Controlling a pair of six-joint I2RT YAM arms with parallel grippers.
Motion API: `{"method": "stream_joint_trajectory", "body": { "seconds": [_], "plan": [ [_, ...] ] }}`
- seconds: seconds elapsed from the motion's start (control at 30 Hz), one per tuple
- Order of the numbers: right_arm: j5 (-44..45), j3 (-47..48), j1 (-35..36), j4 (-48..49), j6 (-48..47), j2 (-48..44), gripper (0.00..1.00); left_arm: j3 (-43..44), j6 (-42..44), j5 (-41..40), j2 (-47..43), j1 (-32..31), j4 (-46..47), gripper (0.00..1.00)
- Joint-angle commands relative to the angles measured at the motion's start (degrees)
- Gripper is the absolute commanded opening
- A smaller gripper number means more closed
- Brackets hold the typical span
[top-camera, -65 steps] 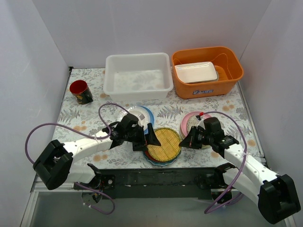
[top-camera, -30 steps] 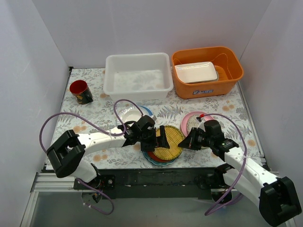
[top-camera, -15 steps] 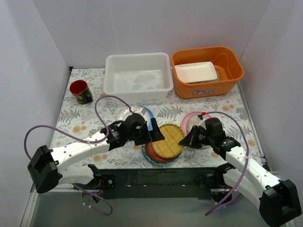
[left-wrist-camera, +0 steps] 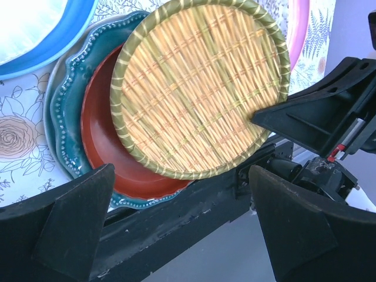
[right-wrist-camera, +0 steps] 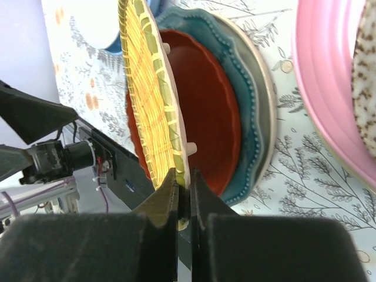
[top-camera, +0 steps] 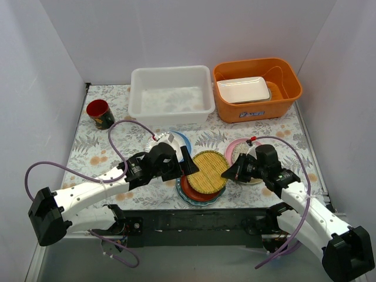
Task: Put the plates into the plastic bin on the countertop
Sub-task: Pick up the plate from the corner of the board, then place the plate in the plastic bin.
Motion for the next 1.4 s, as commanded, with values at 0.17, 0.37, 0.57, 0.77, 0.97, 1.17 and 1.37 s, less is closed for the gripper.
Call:
{"method": "stream_joint_trajectory", "body": {
  "seconds": [0.17, 0.37, 0.57, 0.77, 0.97, 1.17, 1.37],
  "plan": [
    [-6.48, 4.44, -0.23, 7.62, 4.97, -2.27, 0.01, -1.60, -1.20, -3.10, -5.10, 0.14, 0.37, 0.98],
    [-10.09, 3.22, -0.23, 13.07, 9.27, -3.49, 0.01, -3.53, -2.43, -1.52, -6.07, 0.75, 3.00, 0.98],
    [-13.34, -0.12, -0.32, 22.64, 16.57, -4.64, 0.01, -5.37, -2.96, -0.47, -6.68, 1.28, 4.94, 0.98],
    [-14.84, -2.15, -0.32, 26.97, 19.04, -4.56, 0.01, -6.43, -3.40, -0.47, -9.05, 1.55, 7.22, 0.98],
    [-15.72, -2.06, -0.23, 27.67, 19.39, -4.55, 0.01, -8.45, -3.93, 0.32, -11.17, 1.72, 9.77, 0.77],
    [-17.03, -3.29, -0.32, 30.56, 21.14, -4.29, 0.01, -8.10, -3.32, 2.52, -9.06, 1.72, 11.26, 0.59],
    [-17.65, -3.64, -0.23, 29.78, 21.23, -4.03, 0.01, -7.66, -2.88, 2.87, -8.88, 1.63, 12.23, 0.25]
  ]
}}
